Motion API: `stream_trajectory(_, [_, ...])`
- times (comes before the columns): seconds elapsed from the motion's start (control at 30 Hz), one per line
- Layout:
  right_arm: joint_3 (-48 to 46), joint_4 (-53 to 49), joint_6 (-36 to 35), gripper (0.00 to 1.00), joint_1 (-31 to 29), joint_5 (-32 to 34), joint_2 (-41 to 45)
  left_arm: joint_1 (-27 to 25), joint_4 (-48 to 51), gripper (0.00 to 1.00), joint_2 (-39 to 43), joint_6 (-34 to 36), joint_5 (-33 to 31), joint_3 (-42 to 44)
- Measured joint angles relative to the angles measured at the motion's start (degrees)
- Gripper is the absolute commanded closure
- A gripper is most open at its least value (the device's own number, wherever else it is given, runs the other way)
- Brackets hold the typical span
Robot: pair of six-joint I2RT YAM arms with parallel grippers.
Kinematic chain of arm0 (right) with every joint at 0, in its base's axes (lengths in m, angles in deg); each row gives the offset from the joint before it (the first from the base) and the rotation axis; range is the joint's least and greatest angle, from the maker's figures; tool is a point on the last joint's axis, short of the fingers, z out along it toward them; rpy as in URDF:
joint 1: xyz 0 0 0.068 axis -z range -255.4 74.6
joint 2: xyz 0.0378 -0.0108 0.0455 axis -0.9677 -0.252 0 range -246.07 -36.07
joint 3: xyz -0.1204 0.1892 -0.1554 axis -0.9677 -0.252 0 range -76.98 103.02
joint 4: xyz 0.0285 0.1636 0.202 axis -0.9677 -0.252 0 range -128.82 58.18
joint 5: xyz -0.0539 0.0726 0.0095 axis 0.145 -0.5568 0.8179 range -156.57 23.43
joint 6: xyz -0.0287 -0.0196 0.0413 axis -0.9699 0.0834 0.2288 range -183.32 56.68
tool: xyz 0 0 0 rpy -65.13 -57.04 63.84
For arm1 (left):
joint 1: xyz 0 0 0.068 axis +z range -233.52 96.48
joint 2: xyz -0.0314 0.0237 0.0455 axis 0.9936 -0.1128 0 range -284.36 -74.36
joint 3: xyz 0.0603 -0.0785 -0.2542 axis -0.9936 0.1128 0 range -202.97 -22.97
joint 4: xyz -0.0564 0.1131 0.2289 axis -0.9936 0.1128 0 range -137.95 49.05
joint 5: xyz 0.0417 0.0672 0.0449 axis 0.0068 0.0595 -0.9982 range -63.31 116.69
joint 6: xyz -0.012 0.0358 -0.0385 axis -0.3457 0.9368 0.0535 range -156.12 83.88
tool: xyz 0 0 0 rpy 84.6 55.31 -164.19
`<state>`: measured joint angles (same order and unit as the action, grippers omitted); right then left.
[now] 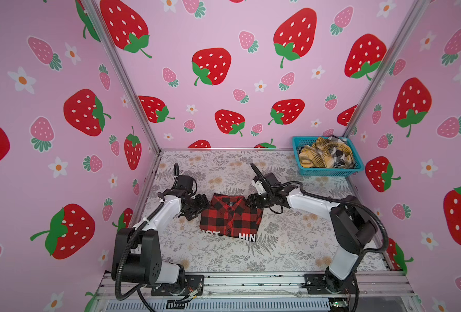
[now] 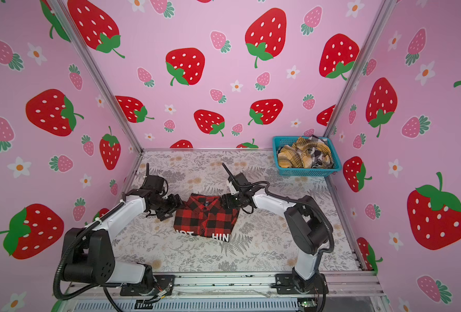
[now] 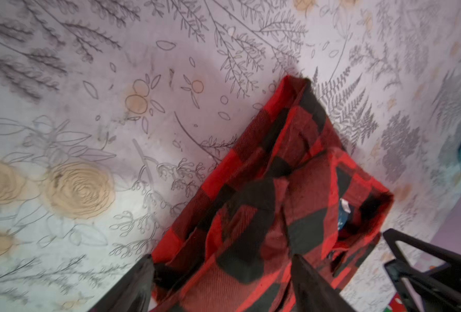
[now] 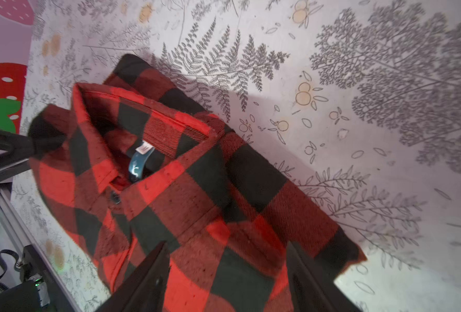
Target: Fold and stack the long sleeve shirts
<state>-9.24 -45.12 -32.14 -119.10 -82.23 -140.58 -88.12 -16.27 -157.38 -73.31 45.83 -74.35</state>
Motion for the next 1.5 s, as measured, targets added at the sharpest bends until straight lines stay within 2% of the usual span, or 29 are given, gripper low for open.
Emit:
stream_trajectory(0.1, [3.4, -0.2, -1.4, 0.24, 0.0, -0.6, -3.4, 0.1, -4.7, 0.39, -1.5, -0.9, 3.5, 0.4])
stream_trajectory(0.2, [7.4, -0.5, -2.5, 0.25, 0.5, -1.9, -6.4, 0.0, -8.2, 0.49, -1.5, -1.7, 5.9, 0.7])
stream_trajectory(0.4, [9.0, 0.3, -3.0, 0.33, 1.6, -6.4, -10.1, 0.1, -11.6, 0.53, -4.2, -1.7, 9.0, 0.7])
stream_trajectory(0.5, [9.1, 0.4, -3.1, 0.47, 1.7, -8.4, -10.7, 0.1, -12.4, 0.59, -6.5, -2.0, 9.7, 0.7])
stream_trajectory(0.67, [11.2, 0.2, -3.2, 0.83, 1.0, -9.2, -11.0, 0.0, -12.7, 0.65, -7.1, -2.8, 10.0, 0.7])
stream_trajectory(0.8, [10.6, 0.4, -2.3, 0.93, 0.6, -7.8, -9.2, -0.2, -12.3, 0.69, -6.2, -3.1, 9.8, 0.7])
stream_trajectory(0.9, [7.3, 0.7, -1.1, 1.0, 0.1, -5.5, -4.3, -1.1, -11.8, 0.71, -4.2, -3.1, 9.4, 0.7])
stream_trajectory(1.1, [-4.4, 2.9, 3.8, 1.0, -0.8, 1.4, 9.0, -5.9, -10.4, 0.73, -3.7, -1.8, 7.8, -1.2])
stream_trajectory(1.13, [-6.2, 3.0, 4.8, 1.0, -0.9, 2.8, 10.4, -6.7, -10.2, 0.71, -4.9, -1.6, 7.5, -2.2])
stream_trajectory(1.23, [-7.8, 1.9, 6.8, 1.0, -0.8, 6.4, 10.2, -8.3, -9.0, 0.47, -11.4, -1.1, 6.3, -6.4])
stream_trajectory(1.27, [-7.8, 1.7, 7.2, 1.0, -0.8, 7.4, 9.4, -8.6, -7.8, 0.47, -14.1, -1.0, 5.4, -8.2])
stream_trajectory(1.3, [-7.8, 1.6, 7.6, 0.96, -0.7, 8.2, 8.7, -8.7, -6.8, 0.47, -16.4, -0.7, 4.2, -9.7])
stream_trajectory(1.37, [-7.5, 1.3, 8.0, 0.68, -0.4, 9.3, 6.9, -8.8, -5.1, 0.39, -20.1, -0.7, 1.6, -12.0])
stream_trajectory(1.5, [-3.0, -1.2, 6.6, 0.44, 0.0, 10.6, 2.1, -8.8, -2.8, 0.31, -18.6, -1.9, -1.9, -12.1])
